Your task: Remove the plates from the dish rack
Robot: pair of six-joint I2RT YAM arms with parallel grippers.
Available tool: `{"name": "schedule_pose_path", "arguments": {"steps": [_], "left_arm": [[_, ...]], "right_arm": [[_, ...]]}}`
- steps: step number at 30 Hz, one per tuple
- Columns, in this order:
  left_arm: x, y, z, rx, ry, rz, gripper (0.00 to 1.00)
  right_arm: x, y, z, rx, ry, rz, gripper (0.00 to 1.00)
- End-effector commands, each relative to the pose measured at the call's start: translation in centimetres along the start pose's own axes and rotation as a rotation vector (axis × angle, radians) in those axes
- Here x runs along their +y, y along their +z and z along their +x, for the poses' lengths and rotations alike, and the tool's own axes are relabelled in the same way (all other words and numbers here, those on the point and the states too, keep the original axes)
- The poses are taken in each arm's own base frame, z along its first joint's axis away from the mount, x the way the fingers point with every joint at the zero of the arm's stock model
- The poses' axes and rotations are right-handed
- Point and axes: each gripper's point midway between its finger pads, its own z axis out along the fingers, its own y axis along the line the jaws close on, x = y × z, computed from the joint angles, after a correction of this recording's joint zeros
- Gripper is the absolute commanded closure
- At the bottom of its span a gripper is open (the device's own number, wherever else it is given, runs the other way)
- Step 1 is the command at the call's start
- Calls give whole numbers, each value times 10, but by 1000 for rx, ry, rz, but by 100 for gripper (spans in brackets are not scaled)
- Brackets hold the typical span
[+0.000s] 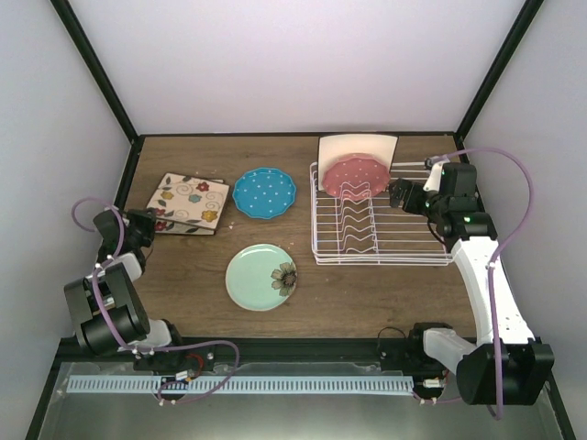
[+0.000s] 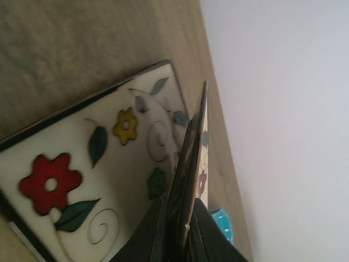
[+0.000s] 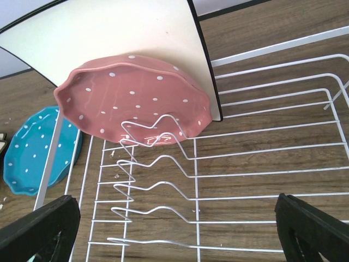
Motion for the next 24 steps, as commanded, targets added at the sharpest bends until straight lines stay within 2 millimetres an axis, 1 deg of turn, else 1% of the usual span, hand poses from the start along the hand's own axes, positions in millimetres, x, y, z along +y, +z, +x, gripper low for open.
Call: {"name": "schedule_pose_path", "arguments": {"steps": [1,16,24], "left_arm": [[-49,-12,-17,-70,49,169,96],[-27,-9,-22,-80,-26,127,96],[-8,-3,-21,-70,-58,88,96]], "right_arm": [[11,-8,-20,-47,-56,-28,0],[11,-14,-17,-50,-42,-26,0],[11,-20,-14,-56,-26,-24,0]]}}
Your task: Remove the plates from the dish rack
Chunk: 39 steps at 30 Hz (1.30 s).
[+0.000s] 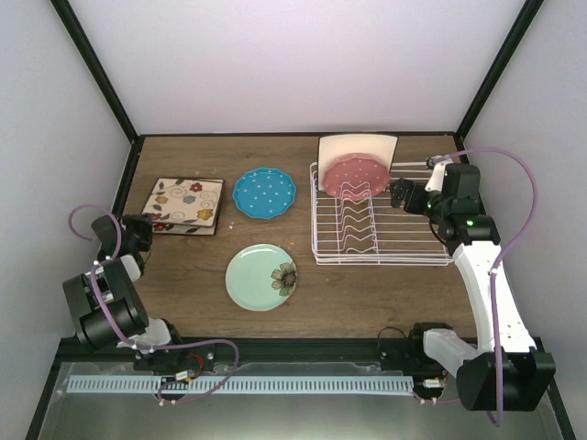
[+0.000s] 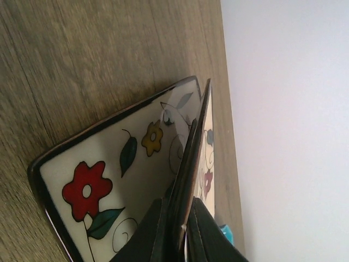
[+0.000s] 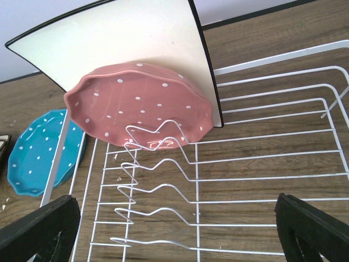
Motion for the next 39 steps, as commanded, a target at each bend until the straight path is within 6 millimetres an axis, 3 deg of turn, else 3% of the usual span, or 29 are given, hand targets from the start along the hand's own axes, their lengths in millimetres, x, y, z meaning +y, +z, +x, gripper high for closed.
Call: {"name": "schedule_pose_path", "arguments": {"steps": [1,7,12,21,39], "left_arm": [[-37,-1,-12,-25,26,147,96],[-21,9,-8,6,11,97,95],[-10,18,-5,43,14,42,76],[0,28,-1,99,11,-9,58],[37,40,8,164,-14,-157,48]], "right_arm": [[7,-12,-9,-33,-1,-15,0],[7,-15,-8,-35,7,-12,0],[6,-16,-7,-34,11,-7,0],[4,-14,0,-25,25,-4,0],[-1,-19,20,-7,66,8,0]]}}
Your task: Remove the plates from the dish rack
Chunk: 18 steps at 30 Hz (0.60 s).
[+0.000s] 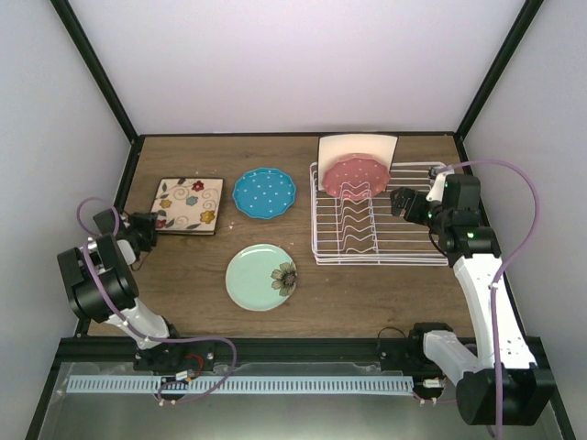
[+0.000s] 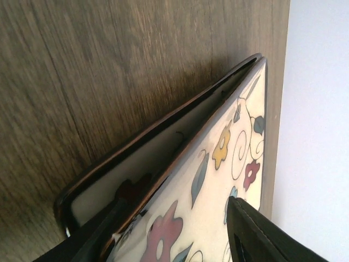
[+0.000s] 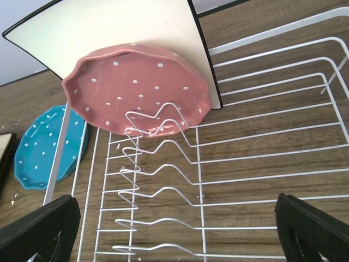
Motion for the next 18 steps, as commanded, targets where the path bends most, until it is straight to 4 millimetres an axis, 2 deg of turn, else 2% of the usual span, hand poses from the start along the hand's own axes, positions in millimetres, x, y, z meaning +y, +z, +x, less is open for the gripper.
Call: {"name": "schedule_pose_path", "arguments": {"steps": [1,7,18], "left_arm": [[1,7,-3,17,24,-22,47],[16,6,-2,51,0,-116,32],[27,-16,3,103,-6,-237,28]], "right_arm": [[1,-8,2,-12,9,6,0],[-1,-12,7,-11,24,16,0],[-4,-13,18,-11,64,14,0]]}}
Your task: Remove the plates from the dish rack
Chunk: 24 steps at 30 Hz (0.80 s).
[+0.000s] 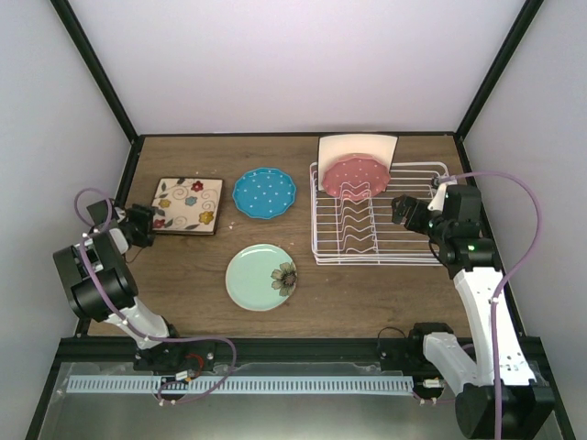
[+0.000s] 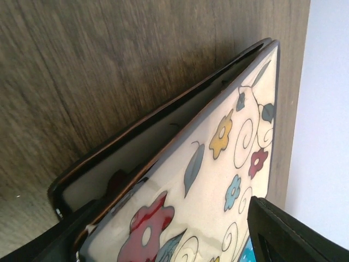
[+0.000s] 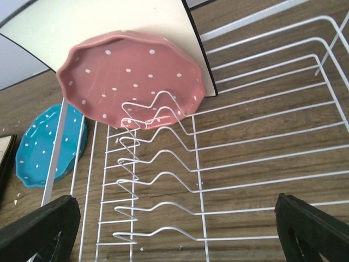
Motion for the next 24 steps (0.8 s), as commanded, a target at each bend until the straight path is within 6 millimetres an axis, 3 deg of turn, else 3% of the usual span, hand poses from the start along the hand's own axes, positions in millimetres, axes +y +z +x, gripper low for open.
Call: {"name": "schedule_pose_path", "arguments": {"steps": [1,14,17,19,20,22,24], "left_arm": [[35,-11,8,30,-44,-152,27],[53,-19,0,44,-21,-326,23],[44,-30,-6,18,11,-340,23],[18,-44,-20,-42,50,-304,23],[-6,-51,-29,-82,83,-243,23],[-69,-67,-44,-160,183,-77,23],[-149,-79,-40,-185,345,166,23]], "right_arm": [[1,-3,1,-7,19,-1,0],[-1,-9,2,-19,30,11,0],[-1,-11,2,-23,35,13,0],[-1,-12,1,-25,38,16,0],[-1,-12,1,-26,39,18,0],[-2,-13,1,-30,43,21,0],[-2,-14,1,-34,46,23,0]]}}
